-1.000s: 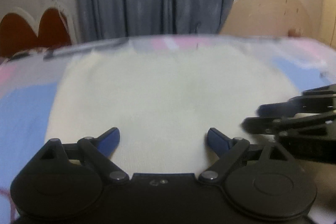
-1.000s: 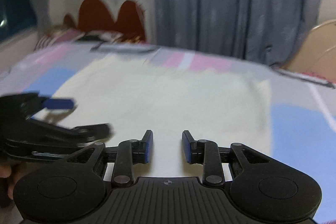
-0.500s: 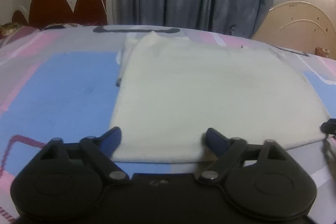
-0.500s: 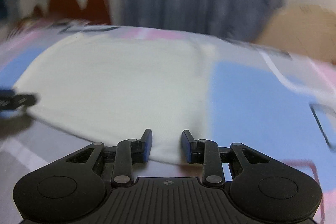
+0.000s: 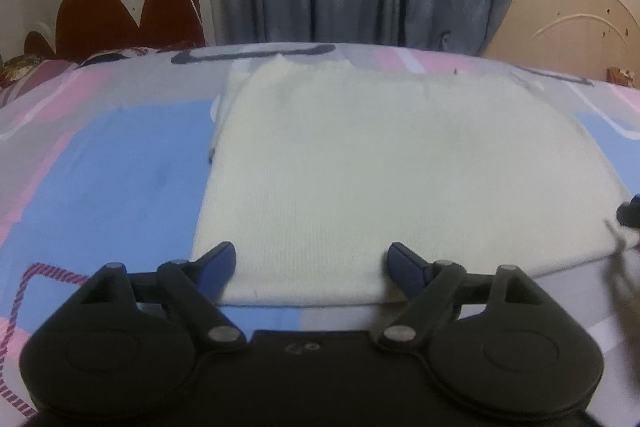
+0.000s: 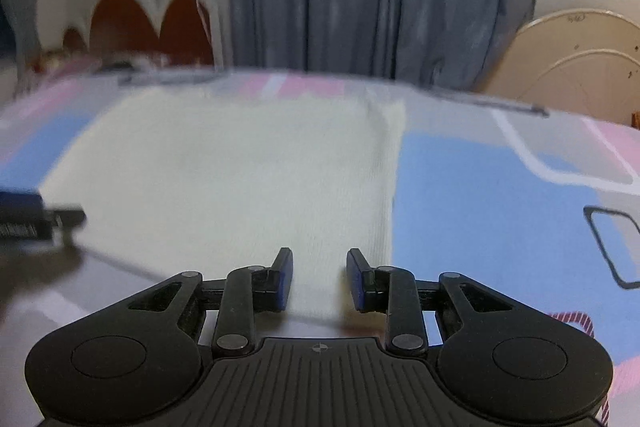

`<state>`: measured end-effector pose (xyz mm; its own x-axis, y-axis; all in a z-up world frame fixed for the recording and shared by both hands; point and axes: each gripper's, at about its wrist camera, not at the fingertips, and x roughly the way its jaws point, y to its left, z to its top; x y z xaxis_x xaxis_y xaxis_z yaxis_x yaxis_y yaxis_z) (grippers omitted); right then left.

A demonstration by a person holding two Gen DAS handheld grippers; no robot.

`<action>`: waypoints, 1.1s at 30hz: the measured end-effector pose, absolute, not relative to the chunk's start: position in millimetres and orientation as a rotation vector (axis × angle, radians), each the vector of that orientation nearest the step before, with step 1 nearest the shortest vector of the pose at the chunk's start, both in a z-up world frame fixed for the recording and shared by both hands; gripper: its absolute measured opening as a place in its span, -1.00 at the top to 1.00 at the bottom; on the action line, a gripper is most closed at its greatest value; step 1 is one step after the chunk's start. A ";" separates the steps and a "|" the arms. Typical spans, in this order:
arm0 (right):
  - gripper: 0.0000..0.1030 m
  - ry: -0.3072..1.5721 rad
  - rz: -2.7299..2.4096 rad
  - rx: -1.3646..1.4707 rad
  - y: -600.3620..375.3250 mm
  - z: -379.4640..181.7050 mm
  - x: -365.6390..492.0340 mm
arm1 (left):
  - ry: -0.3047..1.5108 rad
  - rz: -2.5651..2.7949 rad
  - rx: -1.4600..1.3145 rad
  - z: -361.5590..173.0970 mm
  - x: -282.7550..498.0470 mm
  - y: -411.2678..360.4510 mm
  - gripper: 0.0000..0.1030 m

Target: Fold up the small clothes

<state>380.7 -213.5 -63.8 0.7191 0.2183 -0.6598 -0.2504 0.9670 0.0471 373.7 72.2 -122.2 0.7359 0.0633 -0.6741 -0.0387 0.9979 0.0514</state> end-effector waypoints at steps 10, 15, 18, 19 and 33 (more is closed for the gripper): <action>0.43 0.799 0.232 -0.080 -214.8 -75.0 384.0 | 0.747 0.045 0.035 -120.8 374.6 75.3 -0.61; 0.43 0.725 0.230 -0.013 -221.5 -61.9 374.0 | 0.748 0.037 0.033 -122.1 377.9 78.4 -0.63; 0.43 0.804 0.212 -0.069 -215.3 -73.7 378.8 | 0.745 0.035 0.034 -123.6 378.0 79.2 -0.64; 0.43 0.791 0.214 -0.078 -214.6 -73.2 377.3 | 0.747 0.033 0.034 -123.2 378.1 79.8 -0.64; 0.93 0.645 0.316 0.057 -211.1 -24.3 392.0 | 0.702 0.089 -0.557 -125.6 337.4 139.8 -0.11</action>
<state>392.0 -211.1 -24.3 0.7533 0.3071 -0.5816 -0.2719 0.9506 0.1499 337.4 139.8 -125.6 0.7659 -0.1054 -0.6343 -0.2602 0.8512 -0.4557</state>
